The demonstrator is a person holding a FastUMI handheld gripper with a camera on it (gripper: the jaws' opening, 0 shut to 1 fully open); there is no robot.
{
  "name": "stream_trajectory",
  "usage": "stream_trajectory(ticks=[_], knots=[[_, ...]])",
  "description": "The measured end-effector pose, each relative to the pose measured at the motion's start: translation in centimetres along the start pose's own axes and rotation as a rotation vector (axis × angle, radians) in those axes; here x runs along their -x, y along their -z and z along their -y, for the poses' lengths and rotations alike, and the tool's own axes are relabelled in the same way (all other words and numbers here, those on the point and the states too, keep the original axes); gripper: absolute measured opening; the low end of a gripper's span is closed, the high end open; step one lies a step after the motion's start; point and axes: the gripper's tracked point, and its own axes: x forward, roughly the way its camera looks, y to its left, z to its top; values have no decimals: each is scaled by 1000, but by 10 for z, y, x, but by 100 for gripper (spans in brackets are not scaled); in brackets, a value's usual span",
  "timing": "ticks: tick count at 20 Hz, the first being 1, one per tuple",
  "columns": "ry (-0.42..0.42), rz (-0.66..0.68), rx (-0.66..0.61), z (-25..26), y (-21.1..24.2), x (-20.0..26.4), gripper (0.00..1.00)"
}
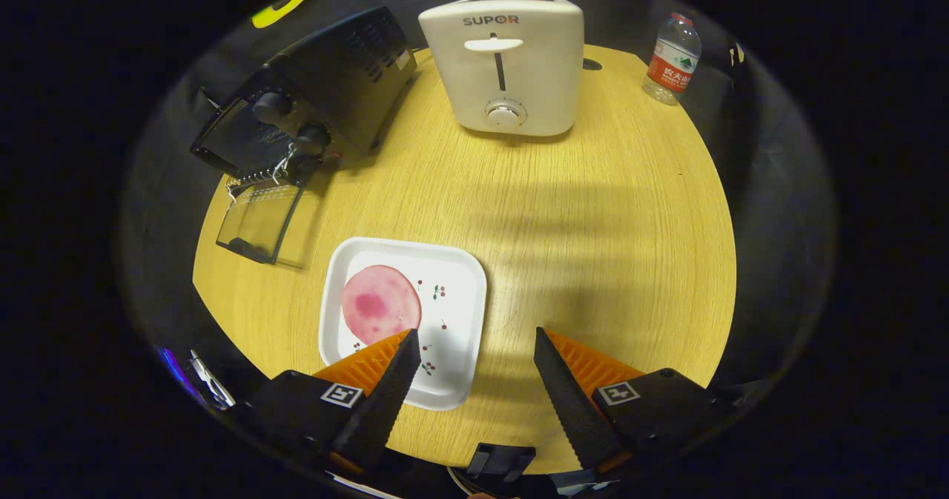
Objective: Open the toaster oven, put the food inside, and close the toaster oven door.
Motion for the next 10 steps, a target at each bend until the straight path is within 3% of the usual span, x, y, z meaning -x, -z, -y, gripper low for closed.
stream_trajectory(ticks=[2,9,10], knots=[[17,-16,9,0,-1,-8,97],[85,-42,0,-1,-7,-29,65],[66,-55,-9,-7,-6,-21,57]])
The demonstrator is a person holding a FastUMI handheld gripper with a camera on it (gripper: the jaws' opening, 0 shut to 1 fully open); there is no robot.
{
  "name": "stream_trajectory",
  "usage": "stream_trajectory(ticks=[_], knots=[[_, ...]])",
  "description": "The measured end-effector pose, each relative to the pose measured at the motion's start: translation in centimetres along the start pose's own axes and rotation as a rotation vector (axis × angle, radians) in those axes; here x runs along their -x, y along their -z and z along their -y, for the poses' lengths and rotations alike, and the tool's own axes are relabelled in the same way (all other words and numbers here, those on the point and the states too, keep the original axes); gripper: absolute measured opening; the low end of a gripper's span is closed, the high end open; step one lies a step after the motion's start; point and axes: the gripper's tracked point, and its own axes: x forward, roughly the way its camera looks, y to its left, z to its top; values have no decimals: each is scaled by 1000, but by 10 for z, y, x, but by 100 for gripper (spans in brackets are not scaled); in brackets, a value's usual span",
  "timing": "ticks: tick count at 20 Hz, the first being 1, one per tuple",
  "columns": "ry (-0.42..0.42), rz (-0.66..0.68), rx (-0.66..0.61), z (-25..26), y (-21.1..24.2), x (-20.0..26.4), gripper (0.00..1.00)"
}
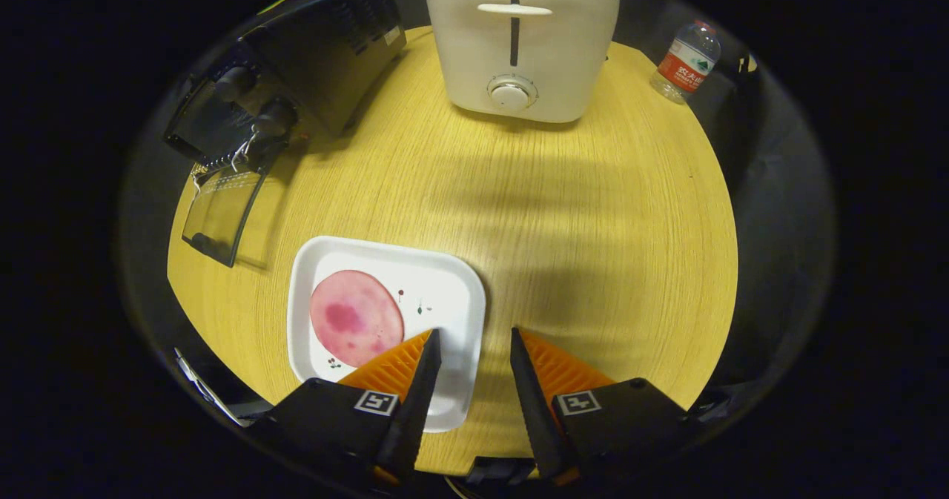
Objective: Open the toaster oven, put the food inside, and close the toaster oven door.
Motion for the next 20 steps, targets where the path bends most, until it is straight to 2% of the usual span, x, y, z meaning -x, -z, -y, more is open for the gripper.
stream_trajectory(ticks=[3,6,8,9,15,20], knots=[[-12,-30,-29,-6,-1,-2,33],[-17,-30,-43,-4,0,-2,29],[-30,-19,-65,-4,-2,-6,17],[-56,-19,-55,-4,-3,-2,7],[-230,-20,-222,-9,3,-3,2],[-292,-14,-278,-9,5,-3,2]])
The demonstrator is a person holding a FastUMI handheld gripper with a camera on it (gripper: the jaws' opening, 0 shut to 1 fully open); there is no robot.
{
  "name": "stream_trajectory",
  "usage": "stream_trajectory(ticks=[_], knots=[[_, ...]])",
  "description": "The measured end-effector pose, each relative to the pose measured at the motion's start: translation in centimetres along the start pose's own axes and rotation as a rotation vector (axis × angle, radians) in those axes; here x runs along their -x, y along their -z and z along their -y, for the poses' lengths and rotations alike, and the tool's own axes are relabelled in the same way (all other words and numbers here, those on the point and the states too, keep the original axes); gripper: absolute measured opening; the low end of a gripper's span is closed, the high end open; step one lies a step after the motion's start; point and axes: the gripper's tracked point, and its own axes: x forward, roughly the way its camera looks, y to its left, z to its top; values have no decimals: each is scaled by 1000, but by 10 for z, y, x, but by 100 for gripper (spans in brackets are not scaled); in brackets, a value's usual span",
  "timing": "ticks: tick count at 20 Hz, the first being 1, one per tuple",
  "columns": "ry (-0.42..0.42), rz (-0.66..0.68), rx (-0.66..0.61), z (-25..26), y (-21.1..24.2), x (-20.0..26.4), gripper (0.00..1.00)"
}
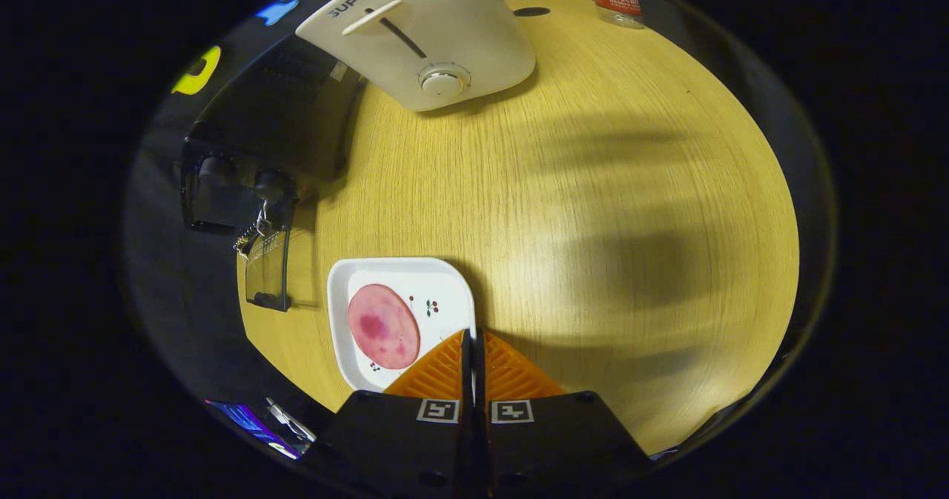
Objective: Open the toaster oven, put the food inside, and close the toaster oven door.
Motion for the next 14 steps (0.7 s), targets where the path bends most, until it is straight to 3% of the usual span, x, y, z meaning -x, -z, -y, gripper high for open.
stream_trajectory(ticks=[6,14], knots=[[-129,14,-146,-12,4,14,2],[-232,109,-241,-29,-1,50,2]])
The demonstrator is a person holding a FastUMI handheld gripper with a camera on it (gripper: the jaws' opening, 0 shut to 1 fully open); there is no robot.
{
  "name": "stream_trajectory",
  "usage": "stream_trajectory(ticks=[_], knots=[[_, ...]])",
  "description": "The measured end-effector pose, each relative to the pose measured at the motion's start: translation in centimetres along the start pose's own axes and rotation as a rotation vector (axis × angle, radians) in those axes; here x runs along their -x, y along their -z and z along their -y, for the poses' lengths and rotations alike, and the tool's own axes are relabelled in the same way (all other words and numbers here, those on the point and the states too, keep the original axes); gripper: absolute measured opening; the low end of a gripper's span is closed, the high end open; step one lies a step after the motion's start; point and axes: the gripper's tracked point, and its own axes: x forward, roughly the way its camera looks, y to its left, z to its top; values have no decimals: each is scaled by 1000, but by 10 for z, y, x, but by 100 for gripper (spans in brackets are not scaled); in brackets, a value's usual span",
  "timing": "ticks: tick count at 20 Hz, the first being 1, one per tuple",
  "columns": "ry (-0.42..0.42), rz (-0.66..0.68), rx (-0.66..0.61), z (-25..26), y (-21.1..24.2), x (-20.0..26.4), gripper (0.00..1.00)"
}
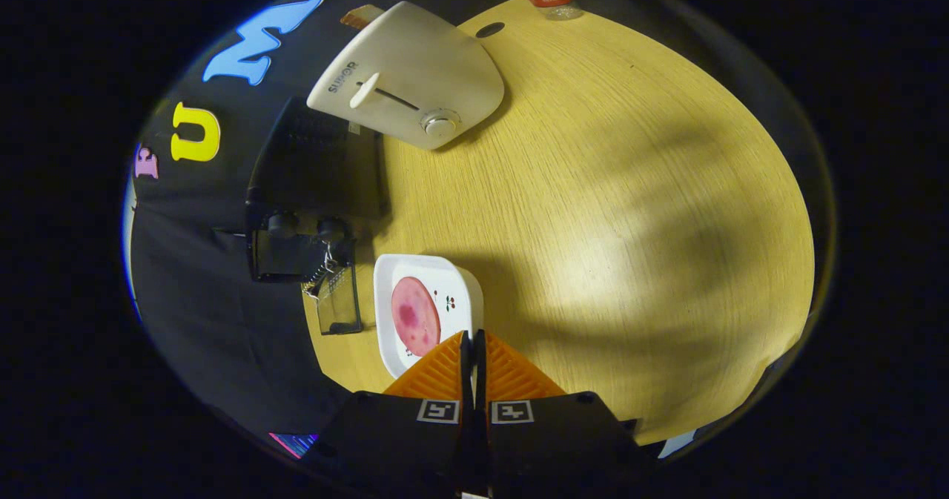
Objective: Open the toaster oven, put the food inside, and close the toaster oven door.
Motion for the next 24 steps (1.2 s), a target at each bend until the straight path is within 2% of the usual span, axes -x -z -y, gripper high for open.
stream_trajectory(ticks=[5,13,19,24], knots=[[-24,65,-27,-24,9,18,2],[-99,171,-53,-92,69,40,2],[-208,241,-153,-149,115,23,2],[-225,257,-156,-185,145,-1,2]])
